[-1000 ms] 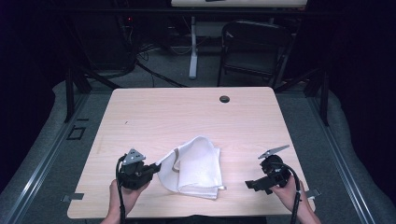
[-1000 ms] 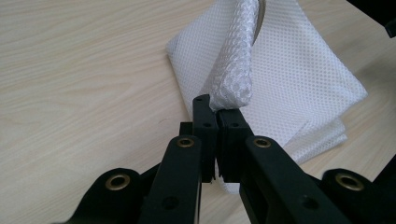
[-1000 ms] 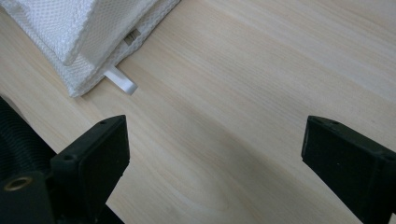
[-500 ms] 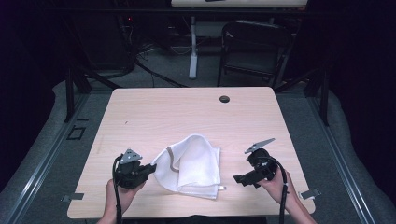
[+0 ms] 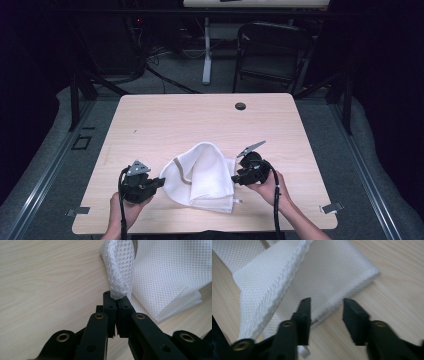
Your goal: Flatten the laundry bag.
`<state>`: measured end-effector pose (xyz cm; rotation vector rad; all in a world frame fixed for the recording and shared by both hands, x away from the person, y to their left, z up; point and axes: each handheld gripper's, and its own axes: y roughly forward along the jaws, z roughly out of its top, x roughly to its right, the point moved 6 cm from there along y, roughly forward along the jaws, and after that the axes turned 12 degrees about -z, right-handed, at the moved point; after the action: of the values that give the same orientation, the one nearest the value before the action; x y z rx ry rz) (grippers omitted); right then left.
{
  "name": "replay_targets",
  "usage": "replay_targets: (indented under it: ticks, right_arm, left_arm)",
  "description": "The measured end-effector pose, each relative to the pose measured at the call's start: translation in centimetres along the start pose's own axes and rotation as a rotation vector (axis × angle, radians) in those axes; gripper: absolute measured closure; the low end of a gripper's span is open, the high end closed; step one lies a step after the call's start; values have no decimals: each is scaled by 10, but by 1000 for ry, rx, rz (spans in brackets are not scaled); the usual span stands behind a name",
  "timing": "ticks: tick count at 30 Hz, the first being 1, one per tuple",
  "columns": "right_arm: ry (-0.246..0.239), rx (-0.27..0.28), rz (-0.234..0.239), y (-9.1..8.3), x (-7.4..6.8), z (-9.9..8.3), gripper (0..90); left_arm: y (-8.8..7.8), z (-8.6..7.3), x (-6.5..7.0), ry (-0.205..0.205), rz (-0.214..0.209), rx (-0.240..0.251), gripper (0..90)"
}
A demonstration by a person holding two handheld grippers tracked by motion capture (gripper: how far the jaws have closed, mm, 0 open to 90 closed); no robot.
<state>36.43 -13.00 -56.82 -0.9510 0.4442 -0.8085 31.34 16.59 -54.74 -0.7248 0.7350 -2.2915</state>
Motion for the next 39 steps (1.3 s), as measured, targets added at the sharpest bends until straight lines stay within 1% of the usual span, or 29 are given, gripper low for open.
replay_targets:
  ticks: [1,2,3,5,6,7,8,10,11,13,16,17,18,19,20,21,26,28,29,31,32,33,34,35,36,37,38,39]
  right_arm:
    - [17,7,33,7,-4,-3,796]
    - [25,21,29,12,-4,-6,824]
    - [22,18,31,15,-5,-8,847]
    - [15,24,34,17,-6,-8,864]
    - [16,41,36,17,-8,-6,877]
    - [-2,53,28,17,-9,-5,891]
    - [-9,53,22,18,-12,-3,899]
    - [-26,8,15,25,-15,-5,900]
    - [-39,-15,13,28,-15,-7,900]
    - [-63,-46,9,35,-15,-9,900]
    - [-44,-57,23,39,-12,-10,900]
    - [-60,-61,21,39,-10,-11,900]
    - [-36,-42,22,40,-11,-11,900]
    - [-46,-55,25,40,-10,-12,900]
    - [-36,-44,24,41,-9,-12,900]
    - [-53,-53,20,40,-8,-12,900]
    - [-60,-68,9,39,-8,-13,900]
    - [-65,-79,5,38,-7,-14,900]
    - [-54,-73,2,38,-7,-15,900]
    - [-67,-92,0,36,-5,-17,900]
    - [-57,-79,-2,36,-5,-17,900]
    - [-68,-89,-8,35,-4,-17,900]
    - [-68,-88,-5,36,-2,-18,900]
    - [-62,-91,-5,36,-1,-18,900]
    - [-62,-90,-5,35,2,-19,900]
    - [-57,-95,-7,35,4,-19,900]
    - [-50,-93,-16,35,6,-20,900]
    - [-52,-101,-13,33,7,-20,900]
  left_arm:
    - [-1,-1,0,2,3,2,881]
    - [-2,-1,0,8,1,-8,881]
    - [-2,-1,-1,15,16,2,881]
    - [-2,-1,-1,9,10,-4,881]
    - [-2,-1,-2,5,14,-4,881]
    - [-2,-2,-2,4,17,-5,881]
    - [-2,-2,-2,5,22,-6,881]
    - [-3,-1,-3,28,37,-15,881]
    - [-3,-2,-4,28,41,-20,881]
    - [-3,-2,-4,20,41,-20,881]
    - [-3,-2,-6,12,45,-19,881]
    - [-2,-2,-6,9,46,-17,881]
    - [-2,-3,-5,0,48,-14,881]
    - [-2,-3,-6,13,50,-23,881]
    - [-2,-3,-6,14,52,-23,881]
    - [-2,-2,-5,15,50,-19,881]
    - [-4,-3,0,50,58,-34,881]
    - [-4,-4,2,56,52,-49,881]
    - [-4,-4,2,61,55,-45,881]
    - [-3,-4,3,71,57,-56,881]
    - [-2,-4,2,72,60,-59,881]
    - [-2,-5,1,66,53,-72,881]
    - [0,-6,-1,58,59,-73,881]
    - [1,-7,-2,42,53,-77,881]
    - [2,-8,-4,35,47,-83,881]
    - [3,-9,-5,19,34,-90,881]
    - [4,-10,-6,-6,20,-80,881]
    - [5,-10,-6,-11,10,-77,880]
